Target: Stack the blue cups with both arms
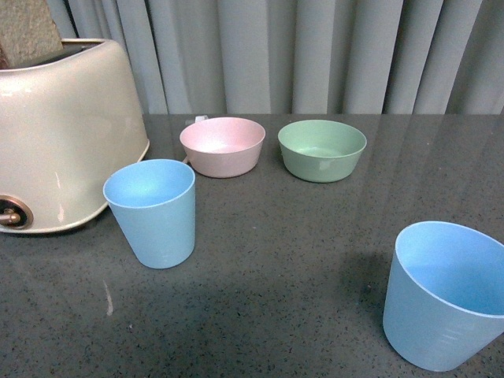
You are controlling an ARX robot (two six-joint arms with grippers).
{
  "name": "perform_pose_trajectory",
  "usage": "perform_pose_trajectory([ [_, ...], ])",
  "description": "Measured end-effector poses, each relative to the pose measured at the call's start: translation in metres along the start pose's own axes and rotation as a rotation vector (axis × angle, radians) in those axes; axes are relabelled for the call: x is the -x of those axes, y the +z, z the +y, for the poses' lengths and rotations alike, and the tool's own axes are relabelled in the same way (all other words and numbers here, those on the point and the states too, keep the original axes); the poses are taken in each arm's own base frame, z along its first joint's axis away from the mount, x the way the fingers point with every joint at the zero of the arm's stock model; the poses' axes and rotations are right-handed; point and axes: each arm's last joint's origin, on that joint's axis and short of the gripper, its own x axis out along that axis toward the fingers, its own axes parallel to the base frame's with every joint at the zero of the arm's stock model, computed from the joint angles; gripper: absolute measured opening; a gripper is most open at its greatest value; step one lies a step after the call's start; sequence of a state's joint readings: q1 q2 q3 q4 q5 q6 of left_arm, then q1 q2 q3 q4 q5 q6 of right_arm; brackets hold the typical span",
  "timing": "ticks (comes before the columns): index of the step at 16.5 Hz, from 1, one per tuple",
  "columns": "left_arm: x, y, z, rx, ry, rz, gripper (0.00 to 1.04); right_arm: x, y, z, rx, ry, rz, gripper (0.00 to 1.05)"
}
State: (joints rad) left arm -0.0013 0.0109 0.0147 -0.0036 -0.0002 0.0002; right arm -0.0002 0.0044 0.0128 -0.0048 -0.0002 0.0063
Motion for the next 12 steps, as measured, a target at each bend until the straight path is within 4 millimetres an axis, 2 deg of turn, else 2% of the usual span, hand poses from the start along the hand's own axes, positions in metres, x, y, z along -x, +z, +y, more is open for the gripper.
perform_pose_trajectory([
  [12,0.0,0.0,0.0,0.0,0.0,0.0,0.98,0.0,0.0,0.0,0.0,0.0,0.0,0.98],
])
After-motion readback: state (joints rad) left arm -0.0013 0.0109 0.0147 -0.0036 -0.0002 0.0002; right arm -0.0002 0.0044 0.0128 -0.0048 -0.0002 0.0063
